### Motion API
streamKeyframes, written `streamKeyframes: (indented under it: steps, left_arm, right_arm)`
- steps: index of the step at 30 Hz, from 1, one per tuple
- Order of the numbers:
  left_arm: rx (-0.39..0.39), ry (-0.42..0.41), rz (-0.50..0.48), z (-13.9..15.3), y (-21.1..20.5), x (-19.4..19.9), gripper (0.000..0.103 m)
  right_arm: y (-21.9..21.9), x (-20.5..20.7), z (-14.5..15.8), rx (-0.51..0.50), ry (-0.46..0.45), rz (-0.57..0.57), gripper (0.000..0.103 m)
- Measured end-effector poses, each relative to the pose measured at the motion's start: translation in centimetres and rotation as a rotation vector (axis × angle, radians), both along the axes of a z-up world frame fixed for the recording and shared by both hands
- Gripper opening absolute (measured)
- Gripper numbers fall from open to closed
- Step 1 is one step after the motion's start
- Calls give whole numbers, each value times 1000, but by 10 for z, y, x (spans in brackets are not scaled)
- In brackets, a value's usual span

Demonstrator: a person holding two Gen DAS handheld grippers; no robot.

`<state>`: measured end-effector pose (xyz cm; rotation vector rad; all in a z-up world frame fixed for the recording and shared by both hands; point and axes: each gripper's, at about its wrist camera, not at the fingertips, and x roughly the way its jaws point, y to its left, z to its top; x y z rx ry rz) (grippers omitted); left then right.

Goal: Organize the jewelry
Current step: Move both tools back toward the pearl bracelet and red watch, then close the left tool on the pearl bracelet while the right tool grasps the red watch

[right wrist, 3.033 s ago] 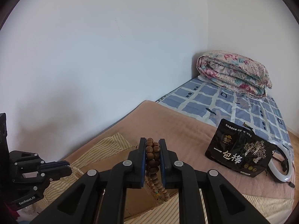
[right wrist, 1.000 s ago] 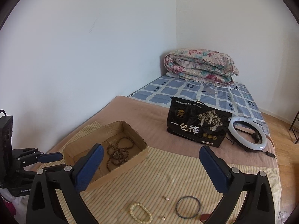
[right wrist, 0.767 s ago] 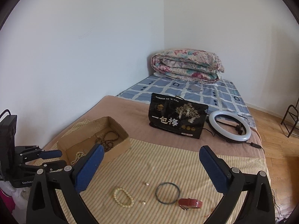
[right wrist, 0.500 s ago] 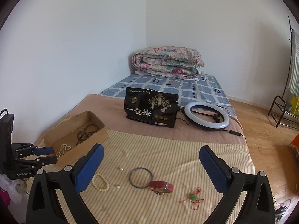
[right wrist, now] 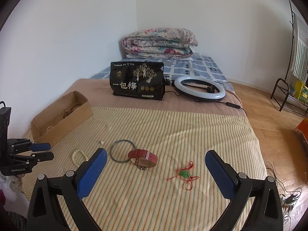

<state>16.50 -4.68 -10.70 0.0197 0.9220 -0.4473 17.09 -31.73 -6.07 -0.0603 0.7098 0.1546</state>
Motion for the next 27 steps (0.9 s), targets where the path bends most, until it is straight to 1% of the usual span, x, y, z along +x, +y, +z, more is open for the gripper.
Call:
streamKeyframes:
  steps: [1,2,7,14,15,16,18,22,23,24,25,27]
  left_arm:
    - [-7,2,5,-4,-1,1,69]
    - [-11,1,8,-8,-3,2,69]
    - [17,8,21,-24,-9,13,69]
    - [46,25,81,-43,-6,32,69]
    - [53,24,89,-45,-6,34,65]
    - [61,26,96,-47,-6,35,58]
    - [70,41,107,-52,-4,39,51]
    - [74,61,130,-60,0,47,50]
    - [73,64,132,-61,0,49,47]
    - [76,69,133,-63,0,50,41]
    - [78,74,134,-65,0,52,39]
    - [79,81,137,-69,0,54,38]
  right_arm:
    - [-1,0,-5,0,9,1,103]
    - [-1,1,-10,2,17,1,103]
    - [-7,6,-29,17,51,-3,103]
    - [-16,20,-48,45,81,-16,103]
    - [-16,22,-49,49,87,-14,103]
    - [-15,24,-51,52,91,-11,103]
    - [-13,27,-55,52,97,-4,103]
    - [-8,33,-61,54,104,16,103]
    - [-6,35,-63,55,106,22,103]
    - [-4,36,-63,57,108,30,102]
    - [-2,38,-65,57,109,37,102]
    - [2,42,-68,50,113,47,98]
